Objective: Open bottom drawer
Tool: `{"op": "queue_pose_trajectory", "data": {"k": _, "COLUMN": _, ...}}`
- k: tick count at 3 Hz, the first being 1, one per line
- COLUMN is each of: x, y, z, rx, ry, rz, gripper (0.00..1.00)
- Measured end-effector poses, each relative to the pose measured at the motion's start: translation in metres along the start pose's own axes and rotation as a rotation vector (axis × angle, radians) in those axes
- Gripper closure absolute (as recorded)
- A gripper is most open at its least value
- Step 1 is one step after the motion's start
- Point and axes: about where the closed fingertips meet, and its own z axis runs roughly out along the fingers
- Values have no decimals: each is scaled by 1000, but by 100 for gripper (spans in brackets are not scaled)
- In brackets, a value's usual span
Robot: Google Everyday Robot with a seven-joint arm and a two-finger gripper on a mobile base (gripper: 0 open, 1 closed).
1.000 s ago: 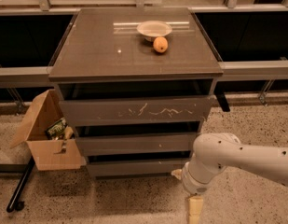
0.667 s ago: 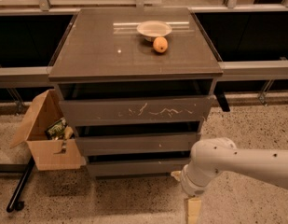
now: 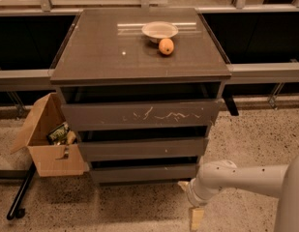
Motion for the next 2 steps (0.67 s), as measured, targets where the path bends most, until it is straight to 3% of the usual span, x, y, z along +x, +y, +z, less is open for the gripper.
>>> {"op": "queue_pose_trajectory", "data": {"k": 1, "x": 13, "y": -14, "z": 46, "rx": 8, "ry": -101, "rz": -13, "gripper": 0}}
{"op": "queue_pose_trajectory", "data": {"k": 2, "x": 8, "y": -20, "z": 100, "rx": -67, "ry": -280, "rz": -46, "gripper": 0}}
